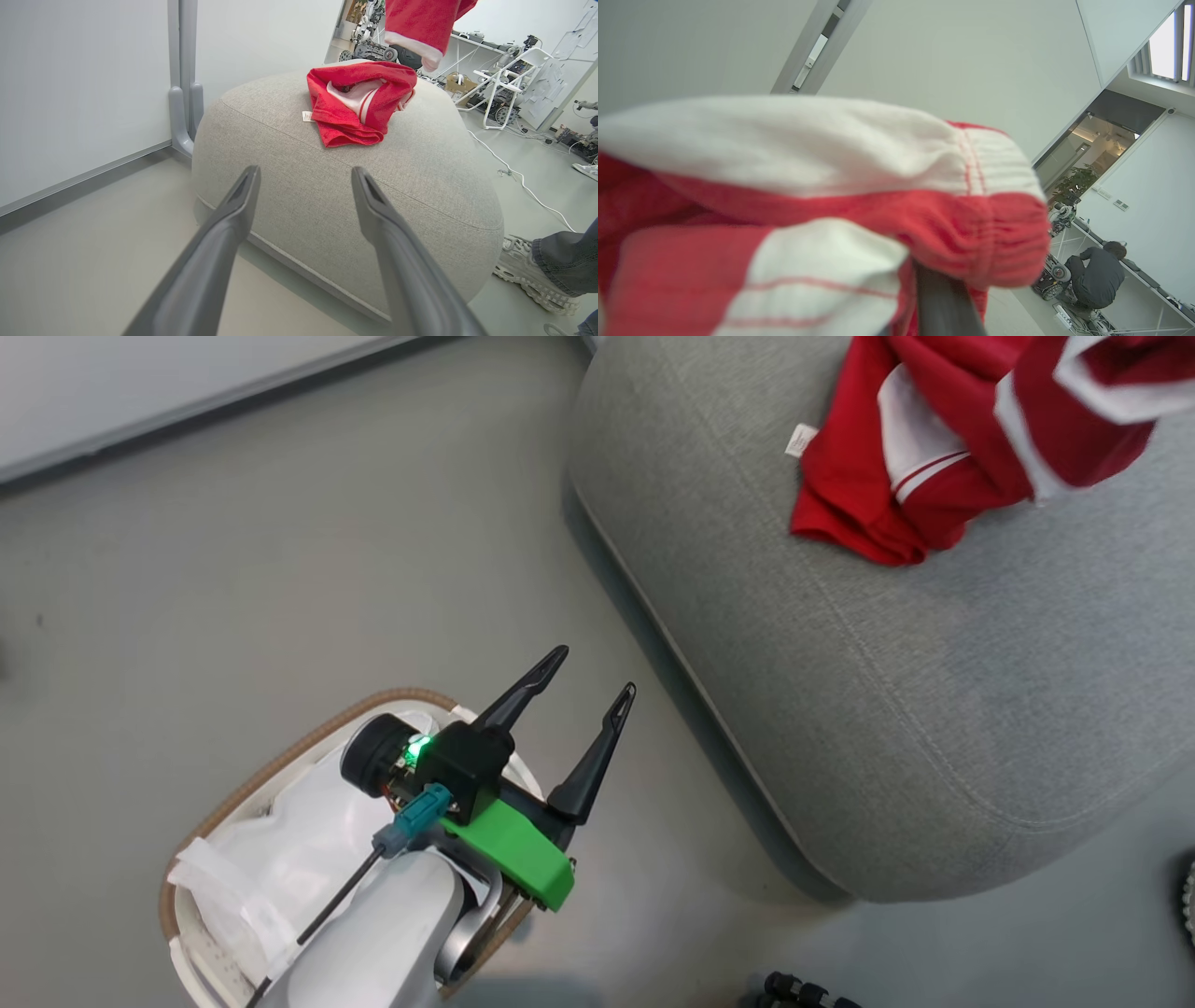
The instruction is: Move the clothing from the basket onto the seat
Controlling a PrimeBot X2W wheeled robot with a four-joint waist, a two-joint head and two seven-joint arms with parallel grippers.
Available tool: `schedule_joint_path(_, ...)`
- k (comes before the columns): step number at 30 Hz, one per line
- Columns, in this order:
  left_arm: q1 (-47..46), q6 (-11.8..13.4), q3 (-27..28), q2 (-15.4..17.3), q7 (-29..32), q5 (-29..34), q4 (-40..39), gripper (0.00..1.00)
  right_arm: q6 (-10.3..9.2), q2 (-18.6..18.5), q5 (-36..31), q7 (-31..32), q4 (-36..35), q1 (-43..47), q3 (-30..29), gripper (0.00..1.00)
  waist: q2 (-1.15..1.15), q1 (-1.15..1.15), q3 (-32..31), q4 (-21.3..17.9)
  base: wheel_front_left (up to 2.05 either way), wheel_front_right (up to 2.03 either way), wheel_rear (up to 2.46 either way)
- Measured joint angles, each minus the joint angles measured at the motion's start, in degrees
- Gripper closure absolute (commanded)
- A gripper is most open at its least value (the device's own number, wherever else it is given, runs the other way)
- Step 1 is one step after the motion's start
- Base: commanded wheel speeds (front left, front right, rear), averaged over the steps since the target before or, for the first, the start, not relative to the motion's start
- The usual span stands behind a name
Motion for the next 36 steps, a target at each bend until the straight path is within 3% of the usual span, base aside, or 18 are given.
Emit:
schedule_joint_path(10, -3.99, 0.00, -0.62, 3.07, 0.01, 0.01, -0.02, 0.00, 0.00, -2.61, -1.46, 0.18, 14.29, -8.52, -5.65, 1.00, 0.00, 0.00, 8.56, 3.48, 0.00, 0.00, 0.00)
schedule_joint_path(27, -4.71, 0.00, 1.91, 4.26, 0.01, 0.23, -0.77, 0.00, 0.00, 0.31, -1.56, 11.57, 32.44, -11.06, -12.29, 1.00, 0.00, 0.01, 18.15, 10.40, 0.00, 0.00, 0.00)
schedule_joint_path(28, -4.67, 0.00, 2.05, 4.23, 0.01, 0.23, -0.77, 0.00, 0.00, 0.31, -1.78, 11.63, 32.64, -11.16, -12.72, 0.74, 0.00, 0.01, 18.25, 10.57, 0.00, 0.00, 0.00)
schedule_joint_path(30, -4.64, 0.00, 2.27, 3.93, 0.01, 0.23, -0.76, 0.00, 0.00, 0.37, -2.76, 11.55, 32.85, -11.27, -13.29, 0.00, 0.00, 0.01, 18.13, 10.74, 0.00, 0.00, 0.00)
schedule_joint_path(36, -4.16, 0.00, 2.53, 2.79, 0.01, 0.22, -0.63, 0.00, 0.00, 0.62, -4.82, 10.53, 33.56, -10.71, -15.40, 0.00, 0.00, 0.00, 16.16, 10.62, 0.00, 0.00, 0.00)
